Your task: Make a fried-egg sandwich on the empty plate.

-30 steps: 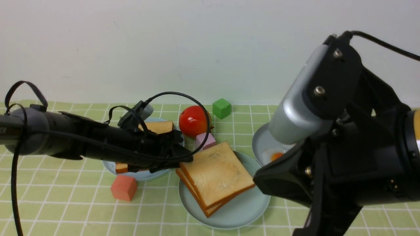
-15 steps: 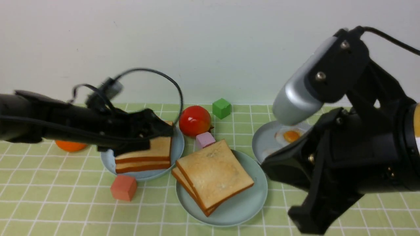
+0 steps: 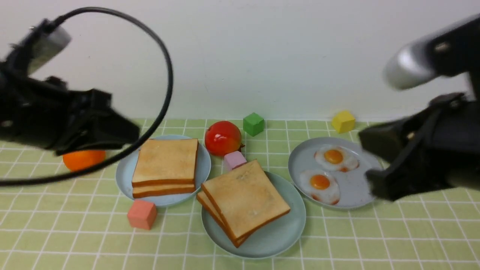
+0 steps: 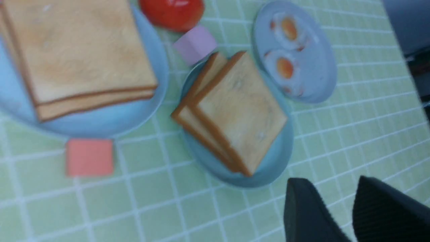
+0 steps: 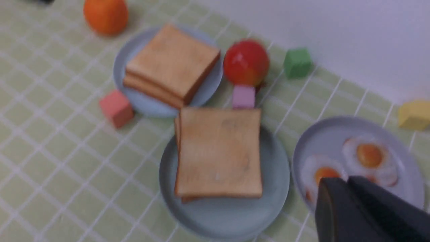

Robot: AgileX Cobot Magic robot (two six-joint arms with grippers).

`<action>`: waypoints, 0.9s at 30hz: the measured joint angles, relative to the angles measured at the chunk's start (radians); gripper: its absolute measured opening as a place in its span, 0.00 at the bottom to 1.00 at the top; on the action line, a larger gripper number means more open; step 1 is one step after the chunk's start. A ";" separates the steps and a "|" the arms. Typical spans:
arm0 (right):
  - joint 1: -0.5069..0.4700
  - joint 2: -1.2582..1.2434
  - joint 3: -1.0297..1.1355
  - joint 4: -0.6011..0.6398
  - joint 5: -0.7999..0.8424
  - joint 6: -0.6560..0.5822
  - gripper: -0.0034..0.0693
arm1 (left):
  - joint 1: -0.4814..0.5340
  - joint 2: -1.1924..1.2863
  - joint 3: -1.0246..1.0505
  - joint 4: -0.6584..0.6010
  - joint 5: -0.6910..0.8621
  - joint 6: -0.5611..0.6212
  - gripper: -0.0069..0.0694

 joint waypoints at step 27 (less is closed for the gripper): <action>0.000 -0.580 0.508 -1.027 -0.299 1.164 0.16 | -0.011 -0.706 0.369 0.377 0.052 -0.459 0.07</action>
